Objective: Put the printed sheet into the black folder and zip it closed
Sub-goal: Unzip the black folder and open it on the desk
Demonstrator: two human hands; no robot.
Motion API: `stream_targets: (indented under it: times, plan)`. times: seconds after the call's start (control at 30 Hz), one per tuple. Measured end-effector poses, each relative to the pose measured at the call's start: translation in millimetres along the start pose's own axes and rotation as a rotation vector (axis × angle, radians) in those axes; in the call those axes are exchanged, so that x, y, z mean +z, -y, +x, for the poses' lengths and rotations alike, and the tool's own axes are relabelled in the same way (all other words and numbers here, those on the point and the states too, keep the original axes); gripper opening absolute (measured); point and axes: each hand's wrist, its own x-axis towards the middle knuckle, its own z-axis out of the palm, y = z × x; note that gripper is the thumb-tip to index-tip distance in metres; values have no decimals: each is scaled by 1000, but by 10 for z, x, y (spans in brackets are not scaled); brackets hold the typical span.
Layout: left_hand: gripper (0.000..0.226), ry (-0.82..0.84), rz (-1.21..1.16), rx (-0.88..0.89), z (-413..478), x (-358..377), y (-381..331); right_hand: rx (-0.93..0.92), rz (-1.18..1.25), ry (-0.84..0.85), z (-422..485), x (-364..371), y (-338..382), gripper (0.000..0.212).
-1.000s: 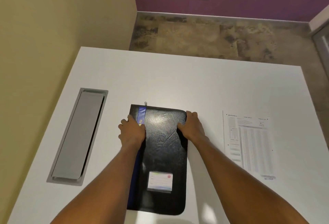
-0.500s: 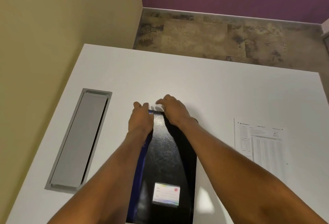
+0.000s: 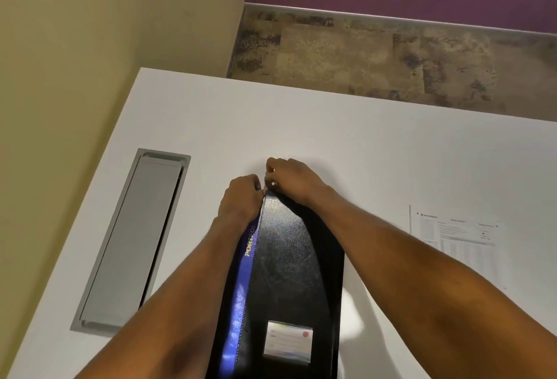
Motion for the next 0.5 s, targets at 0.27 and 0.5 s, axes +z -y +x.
stream_targets:
  times: [0.27,0.5]
  plan:
    - [12,-53,-48,-5,24,73,16,172,219,22,-247,-44,-133,9]
    - [12,-73,-86,-31,31,108,15,262,231,13,-621,-45,-427,13]
